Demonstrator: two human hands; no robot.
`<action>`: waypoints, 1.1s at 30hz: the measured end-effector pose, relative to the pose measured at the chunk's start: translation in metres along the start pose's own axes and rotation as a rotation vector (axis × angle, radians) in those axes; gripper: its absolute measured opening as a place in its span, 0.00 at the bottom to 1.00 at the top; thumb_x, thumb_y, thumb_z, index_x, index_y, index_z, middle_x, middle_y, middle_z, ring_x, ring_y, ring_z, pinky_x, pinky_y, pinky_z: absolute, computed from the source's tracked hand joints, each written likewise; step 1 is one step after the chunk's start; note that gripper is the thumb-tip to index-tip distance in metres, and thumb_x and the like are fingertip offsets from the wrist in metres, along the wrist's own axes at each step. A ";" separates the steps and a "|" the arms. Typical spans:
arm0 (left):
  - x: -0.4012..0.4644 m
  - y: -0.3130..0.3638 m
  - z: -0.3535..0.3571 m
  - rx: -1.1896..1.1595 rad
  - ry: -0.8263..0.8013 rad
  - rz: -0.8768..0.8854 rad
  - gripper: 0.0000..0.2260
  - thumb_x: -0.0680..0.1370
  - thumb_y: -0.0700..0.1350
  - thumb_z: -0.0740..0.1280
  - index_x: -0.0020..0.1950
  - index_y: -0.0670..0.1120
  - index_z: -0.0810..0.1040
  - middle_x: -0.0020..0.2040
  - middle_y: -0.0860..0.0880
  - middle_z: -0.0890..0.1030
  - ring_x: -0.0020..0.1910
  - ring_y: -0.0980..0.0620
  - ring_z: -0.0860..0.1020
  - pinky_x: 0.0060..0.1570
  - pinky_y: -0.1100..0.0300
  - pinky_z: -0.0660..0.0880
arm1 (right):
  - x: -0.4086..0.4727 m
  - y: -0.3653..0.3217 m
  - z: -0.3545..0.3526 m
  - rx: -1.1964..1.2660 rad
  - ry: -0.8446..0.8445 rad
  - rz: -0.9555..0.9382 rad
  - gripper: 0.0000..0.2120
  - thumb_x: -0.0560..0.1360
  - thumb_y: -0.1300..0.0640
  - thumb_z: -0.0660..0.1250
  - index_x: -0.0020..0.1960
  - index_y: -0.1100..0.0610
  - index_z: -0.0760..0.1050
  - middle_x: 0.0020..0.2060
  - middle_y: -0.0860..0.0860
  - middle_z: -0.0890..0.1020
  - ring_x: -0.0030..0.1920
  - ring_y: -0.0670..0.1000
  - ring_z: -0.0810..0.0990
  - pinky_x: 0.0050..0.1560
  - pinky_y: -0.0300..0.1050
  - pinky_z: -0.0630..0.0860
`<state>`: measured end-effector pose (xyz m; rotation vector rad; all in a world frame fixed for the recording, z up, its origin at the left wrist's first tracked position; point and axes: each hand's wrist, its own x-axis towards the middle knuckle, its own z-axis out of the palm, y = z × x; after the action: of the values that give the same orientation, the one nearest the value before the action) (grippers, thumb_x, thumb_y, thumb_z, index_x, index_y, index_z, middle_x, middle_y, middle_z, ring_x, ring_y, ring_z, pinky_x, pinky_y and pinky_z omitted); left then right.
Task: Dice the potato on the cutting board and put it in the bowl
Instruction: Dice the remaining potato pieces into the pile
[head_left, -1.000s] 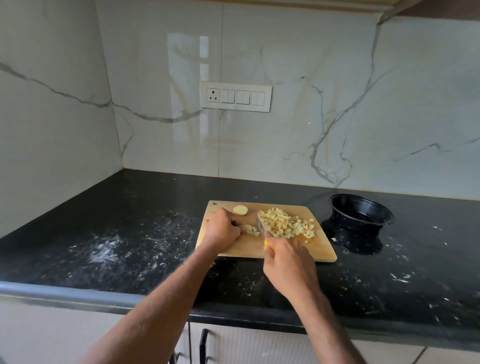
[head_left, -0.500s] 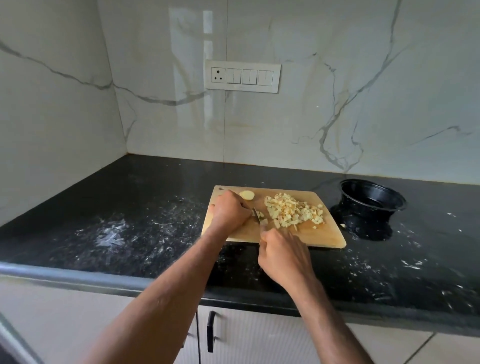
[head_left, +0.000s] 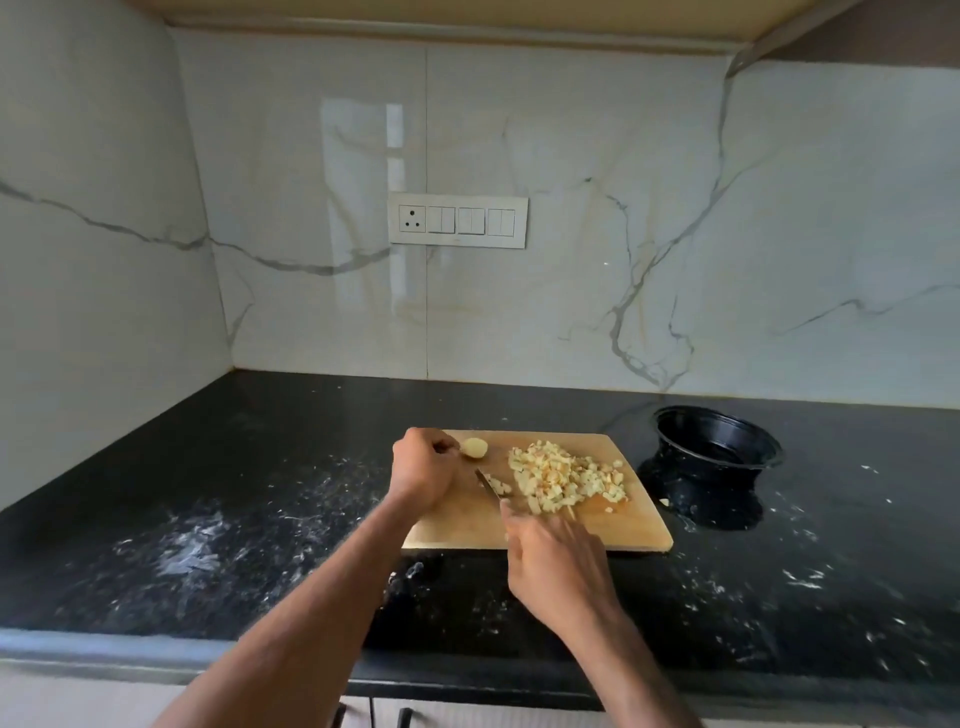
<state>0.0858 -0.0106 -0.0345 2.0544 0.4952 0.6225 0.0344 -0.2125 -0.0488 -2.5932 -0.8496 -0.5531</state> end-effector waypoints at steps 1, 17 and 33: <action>0.006 -0.001 0.001 0.031 -0.012 0.011 0.09 0.78 0.37 0.68 0.49 0.48 0.86 0.48 0.50 0.84 0.48 0.50 0.82 0.48 0.59 0.80 | 0.002 0.005 0.001 -0.016 0.013 0.035 0.19 0.82 0.53 0.61 0.73 0.48 0.72 0.42 0.43 0.83 0.38 0.44 0.80 0.41 0.42 0.81; 0.053 0.001 0.026 0.548 -0.102 0.319 0.10 0.75 0.50 0.76 0.55 0.57 0.83 0.55 0.58 0.83 0.51 0.56 0.71 0.57 0.48 0.58 | 0.005 0.015 0.010 -0.071 0.099 0.167 0.22 0.80 0.54 0.63 0.74 0.49 0.71 0.40 0.47 0.84 0.37 0.47 0.81 0.32 0.38 0.66; 0.041 -0.010 0.001 0.392 -0.097 0.184 0.15 0.78 0.36 0.59 0.53 0.58 0.71 0.48 0.57 0.79 0.52 0.49 0.78 0.55 0.48 0.58 | 0.004 0.015 0.012 -0.045 0.064 0.160 0.24 0.82 0.53 0.60 0.77 0.50 0.65 0.44 0.47 0.83 0.34 0.45 0.70 0.34 0.36 0.68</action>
<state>0.1176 0.0170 -0.0337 2.5101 0.3959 0.5621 0.0499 -0.2168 -0.0600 -2.6388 -0.6087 -0.6119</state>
